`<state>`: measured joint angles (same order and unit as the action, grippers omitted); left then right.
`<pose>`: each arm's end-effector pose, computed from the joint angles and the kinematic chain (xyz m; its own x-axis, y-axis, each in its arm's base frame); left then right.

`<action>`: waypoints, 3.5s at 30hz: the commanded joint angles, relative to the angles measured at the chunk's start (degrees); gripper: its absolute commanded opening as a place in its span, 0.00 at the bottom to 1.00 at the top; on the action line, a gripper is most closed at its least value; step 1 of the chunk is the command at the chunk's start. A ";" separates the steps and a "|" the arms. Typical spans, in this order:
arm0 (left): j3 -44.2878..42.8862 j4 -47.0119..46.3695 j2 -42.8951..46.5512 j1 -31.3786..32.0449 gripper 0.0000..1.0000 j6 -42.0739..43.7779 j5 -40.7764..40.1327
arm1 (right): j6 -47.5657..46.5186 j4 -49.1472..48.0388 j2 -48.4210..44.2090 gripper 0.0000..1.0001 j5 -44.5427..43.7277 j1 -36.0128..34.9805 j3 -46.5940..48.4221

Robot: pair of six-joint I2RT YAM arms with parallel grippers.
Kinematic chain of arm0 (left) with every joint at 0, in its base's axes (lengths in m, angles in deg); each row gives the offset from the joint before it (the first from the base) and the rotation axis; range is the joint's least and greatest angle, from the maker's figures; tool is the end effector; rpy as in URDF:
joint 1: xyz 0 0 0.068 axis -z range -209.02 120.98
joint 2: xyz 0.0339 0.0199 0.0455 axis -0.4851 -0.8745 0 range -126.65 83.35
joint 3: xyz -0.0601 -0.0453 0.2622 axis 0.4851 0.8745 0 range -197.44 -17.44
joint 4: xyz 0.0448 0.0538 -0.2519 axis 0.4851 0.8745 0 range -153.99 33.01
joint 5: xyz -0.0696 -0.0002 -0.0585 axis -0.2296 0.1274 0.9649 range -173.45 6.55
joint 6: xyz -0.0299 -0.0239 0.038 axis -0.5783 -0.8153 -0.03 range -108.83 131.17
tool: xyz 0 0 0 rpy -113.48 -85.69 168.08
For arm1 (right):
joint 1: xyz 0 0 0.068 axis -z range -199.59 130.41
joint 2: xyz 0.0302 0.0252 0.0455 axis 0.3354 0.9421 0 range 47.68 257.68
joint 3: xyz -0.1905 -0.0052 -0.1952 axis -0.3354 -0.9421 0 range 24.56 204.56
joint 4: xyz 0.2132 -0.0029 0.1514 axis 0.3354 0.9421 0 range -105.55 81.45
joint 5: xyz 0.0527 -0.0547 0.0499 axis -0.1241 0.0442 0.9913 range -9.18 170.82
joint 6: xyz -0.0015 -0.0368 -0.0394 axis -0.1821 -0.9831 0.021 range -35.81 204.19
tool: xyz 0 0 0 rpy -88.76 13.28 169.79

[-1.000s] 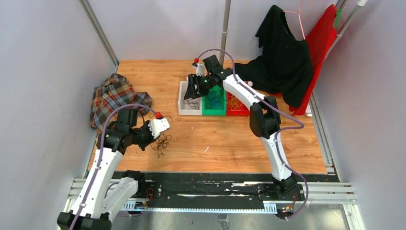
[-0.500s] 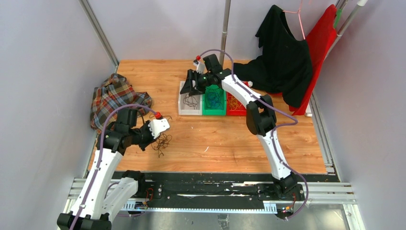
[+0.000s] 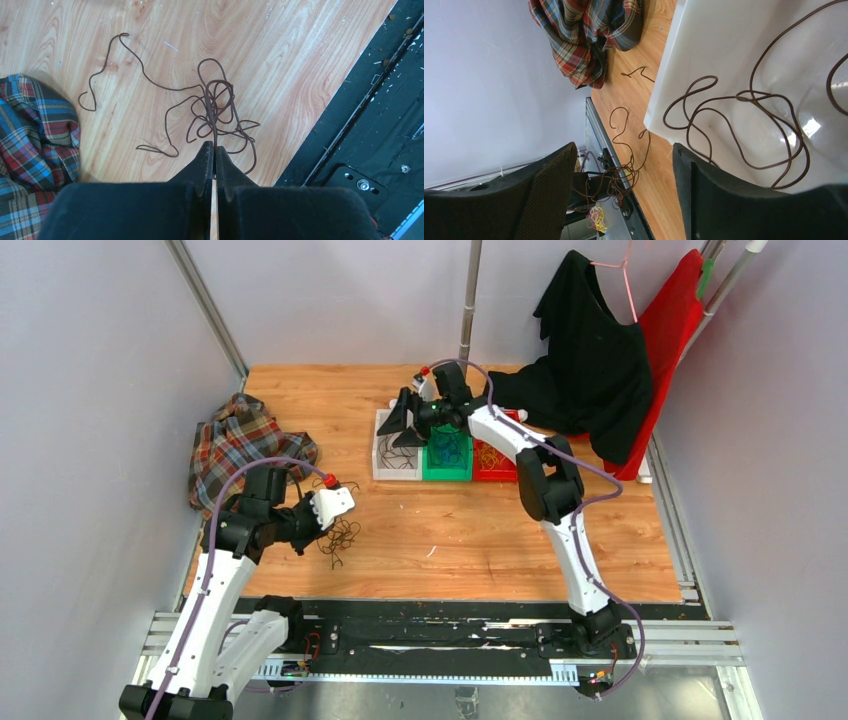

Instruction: Untangle the cables

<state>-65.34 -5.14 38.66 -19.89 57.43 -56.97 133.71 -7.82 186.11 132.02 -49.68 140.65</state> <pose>0.1291 -0.0369 0.2854 -0.2815 0.7002 -0.6561 0.8588 0.4888 0.1533 0.4623 0.2999 0.2028 -0.9643 -0.0078 -0.2648 -0.2530 0.3236 0.9117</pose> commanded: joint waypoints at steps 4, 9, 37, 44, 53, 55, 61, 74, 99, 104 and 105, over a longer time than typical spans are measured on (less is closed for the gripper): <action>-2.03 -0.25 0.60 -0.34 0.01 -0.78 1.69 | -3.83 -0.70 -11.30 0.70 -6.52 0.51 -4.97; -4.45 -0.25 0.24 -0.33 0.01 -2.65 2.80 | -14.68 -3.94 -22.68 0.70 -9.41 -2.07 -16.12; -17.87 -0.02 -1.00 -0.33 0.00 -13.40 11.05 | -40.66 -41.12 -46.29 0.71 -41.73 -31.40 -51.53; -20.30 3.28 -1.01 -0.34 0.00 -12.09 14.84 | -42.25 -44.08 -42.81 0.70 -48.35 -33.46 -48.74; -25.32 6.84 -1.02 -0.34 0.00 -11.37 18.09 | -39.80 -48.48 -34.12 0.69 -54.41 -33.83 -47.98; -26.93 7.58 -1.11 -0.34 0.00 -11.44 18.80 | -38.93 -49.91 -32.96 0.68 -55.55 -33.69 -49.74; -32.67 7.79 -2.04 -0.34 0.00 -13.21 20.84 | -35.81 -53.02 -31.40 0.68 -59.38 -32.32 -56.71; -46.29 7.77 -5.20 -0.34 0.00 -14.20 20.22 | -30.44 -56.94 -35.56 0.57 -62.62 -27.85 -72.09; -66.17 -15.95 -13.86 -0.34 0.00 -16.38 -9.51 | -21.01 -63.28 -39.90 0.01 -64.15 -24.05 -91.02; -62.23 -33.38 -12.94 -0.34 0.00 -17.88 -20.31 | -19.37 -64.24 -41.56 0.01 -63.52 -22.48 -94.09; -62.04 -36.74 -13.11 -0.34 0.01 -17.58 -22.24 | -19.29 -64.53 -41.72 0.01 -63.43 -22.34 -94.72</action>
<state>-128.73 -21.55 24.87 -19.89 41.45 -67.06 112.31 -71.03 145.72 69.69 -73.59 48.51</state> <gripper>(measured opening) 0.018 0.014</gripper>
